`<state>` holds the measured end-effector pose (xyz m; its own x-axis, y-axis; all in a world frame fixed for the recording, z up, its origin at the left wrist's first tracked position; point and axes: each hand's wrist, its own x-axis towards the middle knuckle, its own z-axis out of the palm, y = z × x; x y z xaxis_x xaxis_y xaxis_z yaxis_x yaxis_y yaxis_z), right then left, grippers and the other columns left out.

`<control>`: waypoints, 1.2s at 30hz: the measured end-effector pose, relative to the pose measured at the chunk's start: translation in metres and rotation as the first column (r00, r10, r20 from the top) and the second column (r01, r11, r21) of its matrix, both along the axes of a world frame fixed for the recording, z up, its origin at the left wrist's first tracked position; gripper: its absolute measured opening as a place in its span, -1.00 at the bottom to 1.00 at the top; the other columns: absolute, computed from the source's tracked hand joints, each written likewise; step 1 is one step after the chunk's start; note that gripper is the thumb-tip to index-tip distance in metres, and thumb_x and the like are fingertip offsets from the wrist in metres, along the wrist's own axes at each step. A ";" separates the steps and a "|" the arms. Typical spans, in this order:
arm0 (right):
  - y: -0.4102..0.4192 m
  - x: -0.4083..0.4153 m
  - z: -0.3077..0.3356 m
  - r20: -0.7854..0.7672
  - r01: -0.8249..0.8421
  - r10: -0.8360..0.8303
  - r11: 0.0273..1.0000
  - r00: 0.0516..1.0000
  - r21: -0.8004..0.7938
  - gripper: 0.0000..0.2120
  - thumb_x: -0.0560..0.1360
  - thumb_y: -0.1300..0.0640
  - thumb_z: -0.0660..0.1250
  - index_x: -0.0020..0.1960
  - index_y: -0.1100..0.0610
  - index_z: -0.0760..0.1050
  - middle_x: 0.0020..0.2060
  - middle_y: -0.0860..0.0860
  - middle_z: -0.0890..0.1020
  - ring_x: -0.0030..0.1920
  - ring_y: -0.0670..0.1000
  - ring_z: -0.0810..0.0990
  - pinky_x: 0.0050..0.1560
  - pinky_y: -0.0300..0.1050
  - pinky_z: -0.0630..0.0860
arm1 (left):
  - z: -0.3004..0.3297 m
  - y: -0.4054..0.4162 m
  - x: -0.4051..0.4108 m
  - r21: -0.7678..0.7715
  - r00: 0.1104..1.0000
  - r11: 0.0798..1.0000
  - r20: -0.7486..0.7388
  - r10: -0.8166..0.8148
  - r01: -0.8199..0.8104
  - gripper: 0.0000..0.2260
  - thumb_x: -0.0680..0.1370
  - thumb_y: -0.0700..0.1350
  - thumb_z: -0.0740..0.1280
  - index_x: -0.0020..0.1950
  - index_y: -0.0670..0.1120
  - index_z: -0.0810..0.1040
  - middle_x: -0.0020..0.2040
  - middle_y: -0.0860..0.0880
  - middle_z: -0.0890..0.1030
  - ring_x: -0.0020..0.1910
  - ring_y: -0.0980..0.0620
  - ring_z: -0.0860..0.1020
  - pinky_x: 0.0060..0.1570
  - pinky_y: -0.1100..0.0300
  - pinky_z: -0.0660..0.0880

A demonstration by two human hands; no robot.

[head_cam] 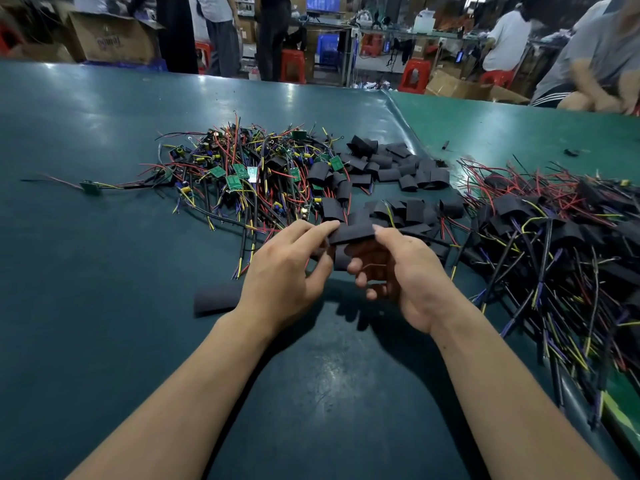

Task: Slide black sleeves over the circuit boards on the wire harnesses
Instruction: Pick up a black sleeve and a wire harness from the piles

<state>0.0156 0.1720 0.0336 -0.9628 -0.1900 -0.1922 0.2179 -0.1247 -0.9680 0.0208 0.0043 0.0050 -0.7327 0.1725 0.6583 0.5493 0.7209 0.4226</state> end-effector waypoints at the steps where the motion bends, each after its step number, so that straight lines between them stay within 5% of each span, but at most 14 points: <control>1: 0.000 0.000 -0.001 -0.022 -0.001 0.002 1.000 1.000 0.018 -0.60 0.65 -0.02 0.11 -0.13 0.14 0.62 -0.36 0.09 0.63 -0.46 -0.02 0.53 -0.56 -0.21 0.38 | 0.000 0.000 0.000 0.007 1.000 1.000 0.000 -0.009 0.009 -0.62 0.49 -0.16 0.32 0.31 -0.12 0.58 -0.02 -0.07 0.60 -0.10 -0.11 0.58 -0.13 0.00 0.55; 9: 0.002 0.000 0.002 -0.190 0.034 -0.035 0.999 0.981 -0.006 -0.55 0.45 -0.30 0.29 -0.17 0.06 0.70 -0.34 0.11 0.66 -0.47 0.01 0.54 -0.56 -0.23 0.41 | 0.001 0.001 -0.001 0.024 0.997 0.999 -0.067 -0.042 0.044 -0.63 0.57 -0.16 0.31 0.38 -0.18 0.51 0.10 -0.10 0.60 0.02 -0.09 0.59 0.03 -0.01 0.55; 12: 0.005 0.003 0.000 -0.310 0.070 -0.033 0.992 0.950 0.108 -0.69 0.47 -0.14 0.38 -0.26 0.08 0.67 -0.40 0.08 0.66 -0.50 -0.03 0.54 -0.57 -0.24 0.42 | 0.000 0.000 -0.001 0.014 0.997 0.999 -0.055 -0.050 0.051 -0.61 0.56 -0.19 0.33 0.39 -0.19 0.49 0.14 -0.12 0.60 0.08 -0.11 0.58 0.10 -0.02 0.53; 15: 0.006 0.002 -0.002 -0.451 0.279 -0.191 0.950 0.872 0.137 -0.72 0.53 0.00 0.40 -0.31 0.09 0.63 -0.45 0.07 0.64 -0.55 -0.05 0.52 -0.58 -0.25 0.41 | -0.001 0.001 -0.001 0.031 0.998 0.998 -0.040 -0.049 0.051 -0.60 0.55 -0.19 0.36 0.37 -0.22 0.49 0.15 -0.12 0.59 0.10 -0.11 0.57 0.16 -0.01 0.51; 17: 0.013 -0.001 0.005 -0.493 0.470 -0.411 0.882 0.767 -0.004 -0.70 0.55 -0.02 0.38 -0.29 0.11 0.59 -0.46 0.05 0.64 -0.57 -0.05 0.50 -0.60 -0.24 0.39 | -0.001 0.001 -0.001 0.053 0.999 0.998 -0.038 -0.032 0.034 -0.64 0.54 -0.18 0.37 0.33 -0.21 0.53 0.11 -0.10 0.59 0.05 -0.09 0.56 0.13 0.02 0.50; 21: 0.055 -0.009 0.026 -0.182 0.739 -0.827 0.558 0.531 -0.377 -0.61 0.59 -0.17 0.25 -0.22 0.11 0.50 -0.50 -0.04 0.59 -0.57 -0.07 0.47 -0.55 -0.27 0.38 | -0.001 -0.002 -0.002 0.055 0.997 0.997 -0.052 0.048 -0.046 -0.71 0.52 -0.15 0.36 0.22 -0.18 0.59 0.03 -0.07 0.59 -0.02 -0.07 0.54 0.06 0.07 0.49; 23: 0.070 -0.011 0.025 0.002 0.776 -0.843 0.494 0.538 -0.391 -0.55 0.60 -0.24 0.17 -0.20 0.10 0.48 -0.50 -0.05 0.61 -0.54 -0.08 0.51 -0.47 -0.28 0.43 | -0.001 -0.002 -0.003 0.033 0.992 0.992 -0.029 0.119 -0.118 -0.73 0.52 -0.13 0.36 0.19 -0.16 0.61 0.02 -0.06 0.60 -0.02 -0.10 0.54 0.03 0.00 0.49; 26: 0.066 -0.017 0.015 -0.008 0.736 -0.772 0.608 0.635 -0.297 -0.56 0.64 -0.17 0.14 -0.21 0.12 0.48 -0.53 -0.04 0.59 -0.57 -0.09 0.49 -0.53 -0.32 0.40 | 0.000 -0.006 -0.004 -0.014 0.972 0.973 0.039 0.231 -0.230 -0.72 0.49 -0.12 0.32 0.16 -0.12 0.62 0.02 -0.05 0.61 -0.02 -0.14 0.54 0.01 -0.07 0.46; 31: 0.040 -0.021 -0.002 -0.317 0.620 -0.600 0.783 0.734 -0.048 -0.60 0.64 -0.06 0.20 -0.23 0.18 0.51 -0.52 0.03 0.56 -0.59 -0.04 0.44 -0.63 -0.26 0.36 | 0.006 -0.020 0.001 -0.107 0.925 0.945 0.195 0.325 -0.310 -0.67 0.38 -0.07 0.21 0.07 -0.05 0.63 0.02 0.01 0.60 0.04 -0.10 0.48 0.06 -0.01 0.37; 36: 0.028 -0.018 -0.016 -0.482 0.574 -0.424 0.788 0.767 0.221 -0.67 0.63 0.02 0.26 -0.25 0.16 0.53 -0.48 0.00 0.61 -0.54 -0.05 0.49 -0.55 -0.14 0.47 | 0.021 -0.055 0.010 -0.158 0.891 0.973 0.400 0.216 -0.165 -0.67 0.26 0.01 0.18 -0.02 0.02 0.51 -0.04 0.06 0.51 0.06 -0.03 0.39 0.14 0.03 0.33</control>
